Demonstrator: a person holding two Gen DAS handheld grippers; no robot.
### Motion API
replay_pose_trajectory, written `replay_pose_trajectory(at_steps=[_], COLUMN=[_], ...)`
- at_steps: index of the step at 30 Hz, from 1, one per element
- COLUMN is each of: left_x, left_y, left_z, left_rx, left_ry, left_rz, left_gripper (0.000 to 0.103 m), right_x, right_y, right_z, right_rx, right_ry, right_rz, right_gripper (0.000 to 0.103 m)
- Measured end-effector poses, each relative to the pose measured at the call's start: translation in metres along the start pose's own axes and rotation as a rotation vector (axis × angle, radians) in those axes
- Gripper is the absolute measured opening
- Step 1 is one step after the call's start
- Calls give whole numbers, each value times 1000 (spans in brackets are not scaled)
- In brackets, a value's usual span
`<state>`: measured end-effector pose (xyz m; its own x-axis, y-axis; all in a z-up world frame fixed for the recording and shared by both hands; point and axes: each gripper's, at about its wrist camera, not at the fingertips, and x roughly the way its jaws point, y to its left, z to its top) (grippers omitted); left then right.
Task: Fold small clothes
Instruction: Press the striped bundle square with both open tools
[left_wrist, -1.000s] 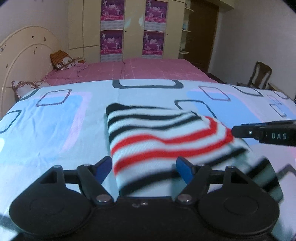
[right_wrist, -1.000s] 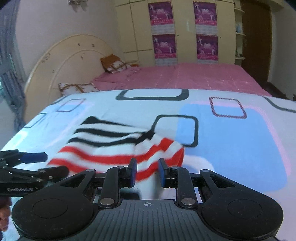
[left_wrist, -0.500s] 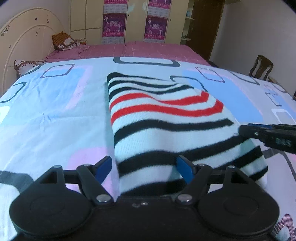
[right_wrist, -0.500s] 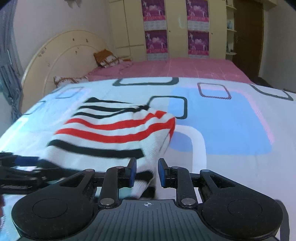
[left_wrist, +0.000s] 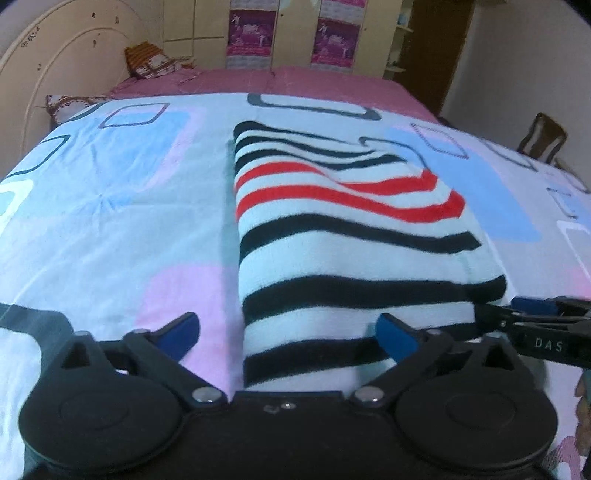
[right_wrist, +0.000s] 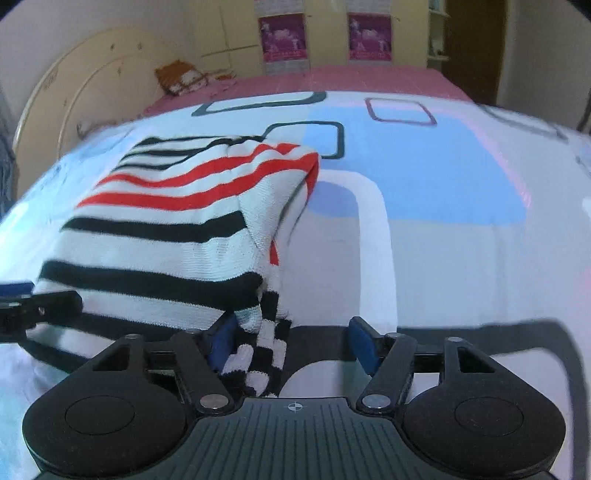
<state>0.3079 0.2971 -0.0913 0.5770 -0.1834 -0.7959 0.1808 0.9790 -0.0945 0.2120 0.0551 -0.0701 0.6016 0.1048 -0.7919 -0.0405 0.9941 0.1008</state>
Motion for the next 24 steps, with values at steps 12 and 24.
replay_pose_trajectory(at_steps=[12,24], left_x=[-11,-43], left_y=[-18,-43], left_z=[-5,-12], left_rx=[-39,-6], left_ry=[41,-19], left_rz=[149,266], left_gripper=[103,96], right_x=[-13,-46], right_y=[17,23], right_z=[-10,-12], right_rx=[-134,-136], right_ry=[-70,-102], right_rz=[-52,-19], right_gripper=[65,67])
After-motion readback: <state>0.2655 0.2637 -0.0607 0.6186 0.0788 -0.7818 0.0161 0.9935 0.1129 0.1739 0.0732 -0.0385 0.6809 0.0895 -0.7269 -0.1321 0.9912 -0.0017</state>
